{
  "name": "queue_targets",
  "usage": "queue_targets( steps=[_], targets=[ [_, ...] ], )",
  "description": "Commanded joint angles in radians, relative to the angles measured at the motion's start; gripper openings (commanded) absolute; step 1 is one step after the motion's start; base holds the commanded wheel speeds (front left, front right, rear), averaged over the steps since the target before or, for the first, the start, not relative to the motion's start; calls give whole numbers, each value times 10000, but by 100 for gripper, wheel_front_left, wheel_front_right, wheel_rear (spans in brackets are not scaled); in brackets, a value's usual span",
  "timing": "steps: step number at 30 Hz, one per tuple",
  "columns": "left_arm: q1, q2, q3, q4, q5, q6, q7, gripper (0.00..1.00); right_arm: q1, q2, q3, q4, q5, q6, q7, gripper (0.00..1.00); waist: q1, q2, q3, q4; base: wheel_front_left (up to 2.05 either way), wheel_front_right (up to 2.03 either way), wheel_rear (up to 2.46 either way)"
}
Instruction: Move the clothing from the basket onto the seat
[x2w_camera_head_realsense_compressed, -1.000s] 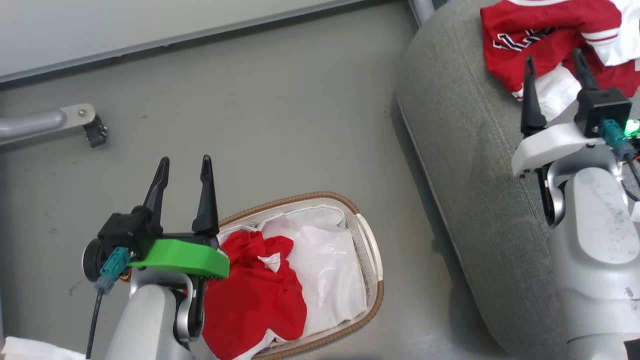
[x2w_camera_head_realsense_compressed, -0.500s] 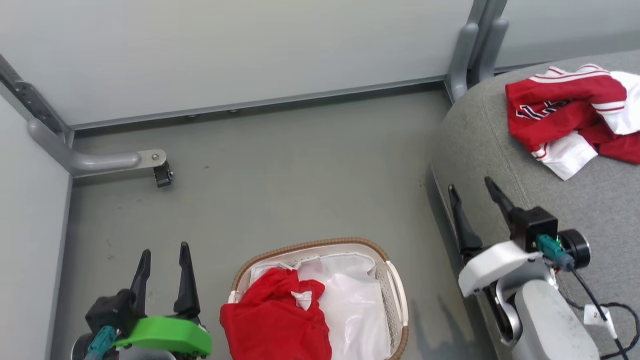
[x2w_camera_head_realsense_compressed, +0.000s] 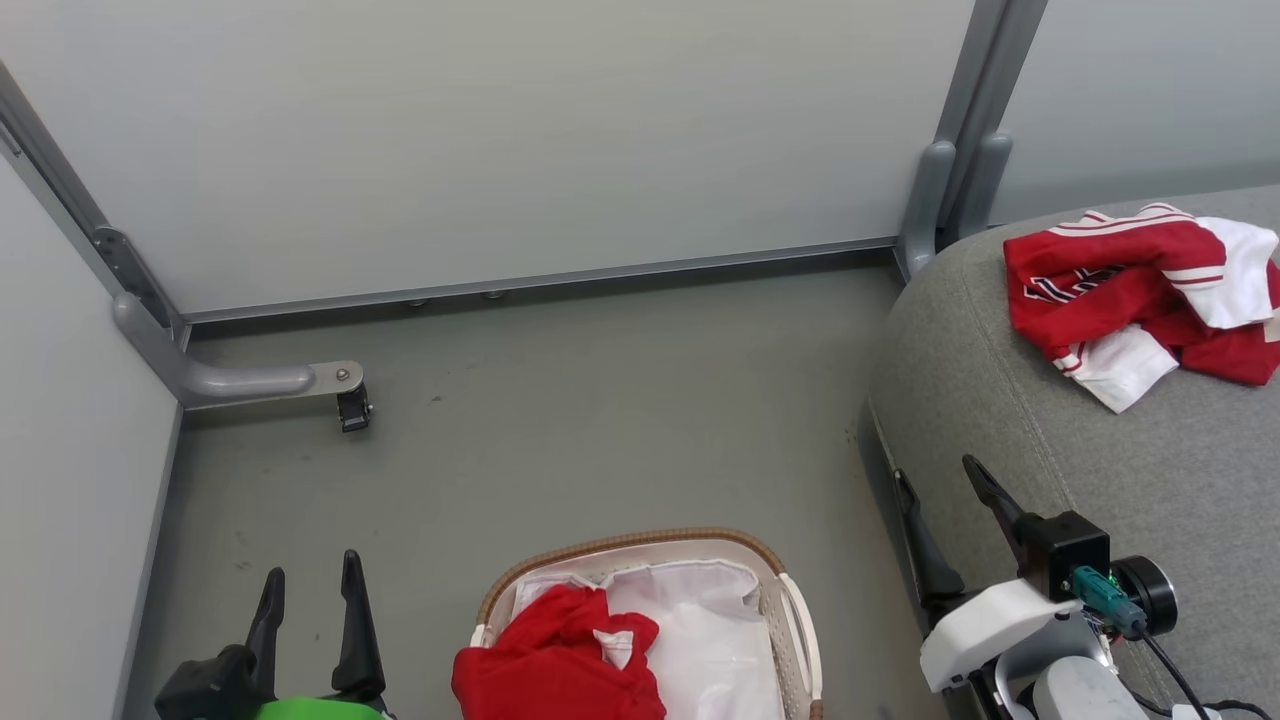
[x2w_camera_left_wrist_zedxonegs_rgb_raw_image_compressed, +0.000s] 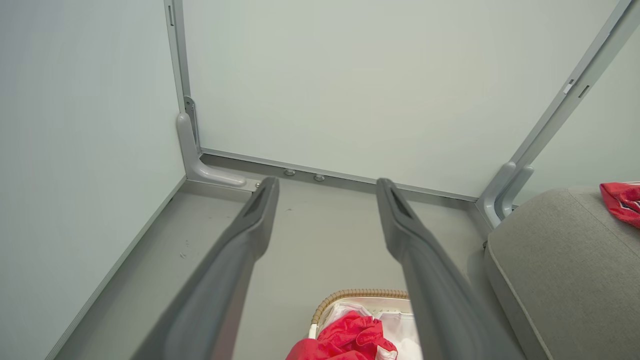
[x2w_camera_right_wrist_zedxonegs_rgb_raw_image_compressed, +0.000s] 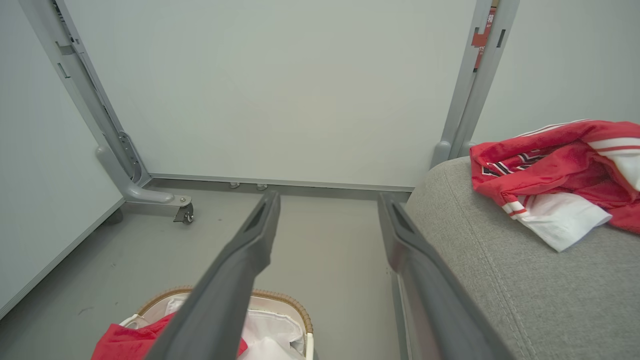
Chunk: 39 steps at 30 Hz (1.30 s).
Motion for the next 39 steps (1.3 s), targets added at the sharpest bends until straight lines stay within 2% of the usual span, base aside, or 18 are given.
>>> queue_targets(
  steps=[1,25,33,39],
  targets=[
    [171,4,34,-37,55,-35,-8,100,154,-43,8,-57,3,-14,-6,100,1,0,-25,-31,0,0,0],
    [59,3,-202,-38,172,-116,-8,100,40,-42,-76,-400,21,-14,-6,100,1,0,102,-12,0,0,0],
    [-952,3,-754,552,710,-389,-8,100,-482,-42,-370,-777,-224,-14,-6,100,1,0,934,-76,0,0,0],
    [-2469,50,-1854,1853,1146,-611,-6,100,-1193,-42,-739,-1143,-608,-14,-6,100,1,0,2194,-260,0,0,0]
  ],
)
